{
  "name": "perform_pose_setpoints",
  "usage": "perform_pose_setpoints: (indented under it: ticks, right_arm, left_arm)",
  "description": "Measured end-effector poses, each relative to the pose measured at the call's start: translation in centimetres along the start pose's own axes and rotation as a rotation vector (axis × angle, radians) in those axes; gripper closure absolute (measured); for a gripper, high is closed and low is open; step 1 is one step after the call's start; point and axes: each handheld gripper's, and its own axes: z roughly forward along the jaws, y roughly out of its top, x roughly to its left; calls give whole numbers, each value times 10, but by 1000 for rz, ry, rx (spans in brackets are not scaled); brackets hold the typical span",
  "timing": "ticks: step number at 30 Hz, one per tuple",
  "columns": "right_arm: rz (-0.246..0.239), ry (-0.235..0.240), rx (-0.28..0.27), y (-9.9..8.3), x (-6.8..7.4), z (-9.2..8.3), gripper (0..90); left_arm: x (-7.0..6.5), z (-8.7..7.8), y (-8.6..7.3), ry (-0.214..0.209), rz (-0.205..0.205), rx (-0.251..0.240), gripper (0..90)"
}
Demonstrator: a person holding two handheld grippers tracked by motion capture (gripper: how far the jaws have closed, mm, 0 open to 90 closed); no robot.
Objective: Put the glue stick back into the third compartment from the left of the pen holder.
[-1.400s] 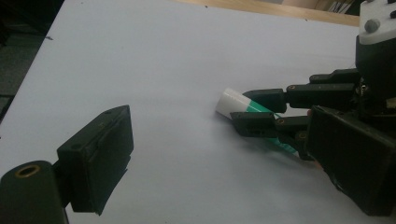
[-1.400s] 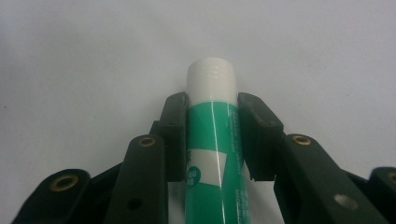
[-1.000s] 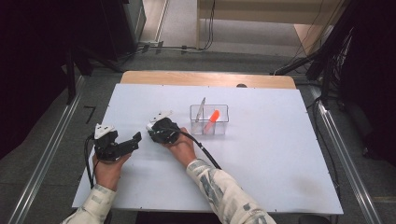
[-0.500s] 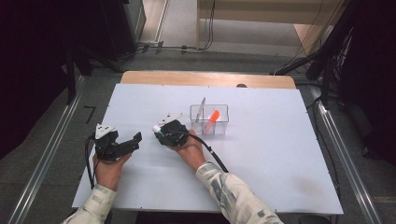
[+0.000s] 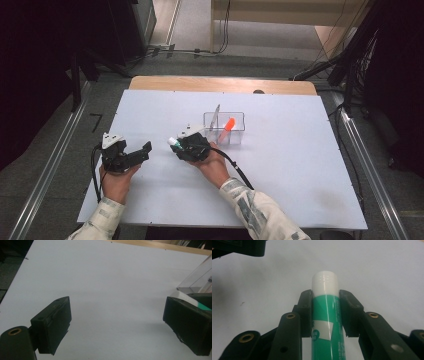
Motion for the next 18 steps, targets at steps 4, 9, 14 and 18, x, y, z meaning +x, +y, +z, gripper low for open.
perform_pose_setpoints:
  ticks: [4,9,14,18]
  right_arm:
    - [1,8,-20,-3,-3,-12,630]
    - [7,11,-30,-9,-7,-27,630]
    - [21,20,-44,-17,-11,-42,630]
    - [29,10,-43,-24,-15,-52,630]
  left_arm:
    - [0,0,0,0,-2,-2,88]
    - [1,0,0,2,-6,1,88]
    - [0,0,0,1,-7,3,88]
    - [0,0,0,2,-6,3,88]
